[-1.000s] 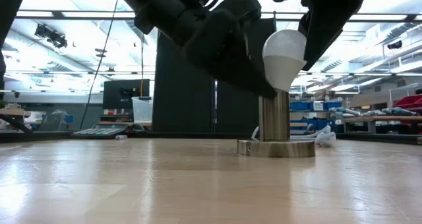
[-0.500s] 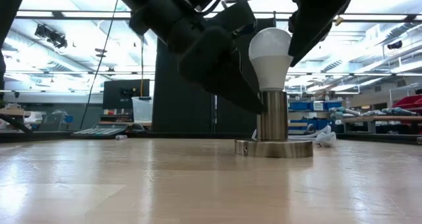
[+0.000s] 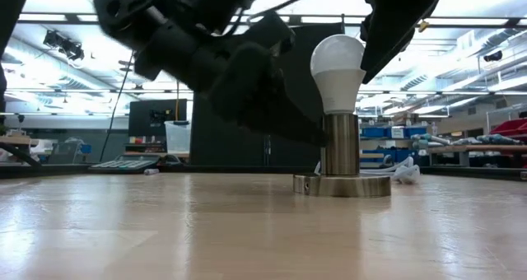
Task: Screw lightbulb
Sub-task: Insert the lightbulb into the lamp socket
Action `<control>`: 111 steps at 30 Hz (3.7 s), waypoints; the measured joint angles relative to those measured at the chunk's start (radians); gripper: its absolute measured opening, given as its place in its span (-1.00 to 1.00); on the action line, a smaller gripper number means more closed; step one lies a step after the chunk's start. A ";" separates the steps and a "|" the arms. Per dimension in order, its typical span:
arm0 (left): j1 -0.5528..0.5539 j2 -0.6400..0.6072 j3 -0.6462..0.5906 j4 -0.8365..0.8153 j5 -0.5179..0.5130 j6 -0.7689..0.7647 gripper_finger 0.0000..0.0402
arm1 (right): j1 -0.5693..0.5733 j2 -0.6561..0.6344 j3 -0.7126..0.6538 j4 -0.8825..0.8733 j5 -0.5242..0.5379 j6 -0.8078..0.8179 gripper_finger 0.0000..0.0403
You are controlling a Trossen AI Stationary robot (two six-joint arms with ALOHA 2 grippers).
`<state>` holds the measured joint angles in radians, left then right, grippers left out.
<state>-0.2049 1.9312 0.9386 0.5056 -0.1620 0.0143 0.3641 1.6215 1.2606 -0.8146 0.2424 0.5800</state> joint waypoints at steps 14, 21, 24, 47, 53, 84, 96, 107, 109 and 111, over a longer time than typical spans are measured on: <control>-0.009 0.018 -0.133 0.304 -0.058 -0.009 0.44 | -0.035 0.000 0.000 0.027 -0.001 -0.009 0.09; -0.010 0.050 -0.131 0.340 -0.060 -0.052 0.44 | -0.037 0.000 0.000 -0.006 -0.036 -0.005 0.09; -0.011 0.050 -0.131 0.355 -0.059 -0.052 0.44 | -0.024 -0.002 0.000 -0.035 -0.039 0.009 0.09; -0.040 0.029 -0.129 0.325 -0.076 -0.014 0.44 | 0.027 -0.003 0.118 -0.145 -0.009 0.032 0.09; -0.041 -0.067 -0.129 0.179 -0.112 0.007 0.44 | 0.041 -0.003 0.117 -0.143 -0.008 0.071 0.09; -0.037 -0.154 -0.129 0.073 -0.186 0.082 -0.36 | 0.026 -0.003 -0.003 -0.018 0.078 0.091 0.09; -0.037 -0.154 -0.129 0.136 -0.177 0.083 -0.51 | 0.024 -0.003 -0.003 -0.021 0.116 0.210 0.09; -0.037 -0.154 -0.129 0.185 -0.174 0.082 -0.51 | 0.024 -0.003 -0.003 -0.097 0.107 0.289 0.09; -0.037 -0.154 -0.129 0.166 -0.174 0.080 -0.51 | 0.026 -0.003 -0.003 -0.093 0.107 0.285 0.09; -0.037 -0.153 -0.129 0.151 -0.174 0.079 -0.51 | 0.027 -0.003 -0.003 -0.087 0.106 0.278 0.09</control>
<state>-0.2420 1.7779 0.8093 0.6567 -0.3355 0.0929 0.3916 1.6188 1.2575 -0.9012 0.3484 0.8578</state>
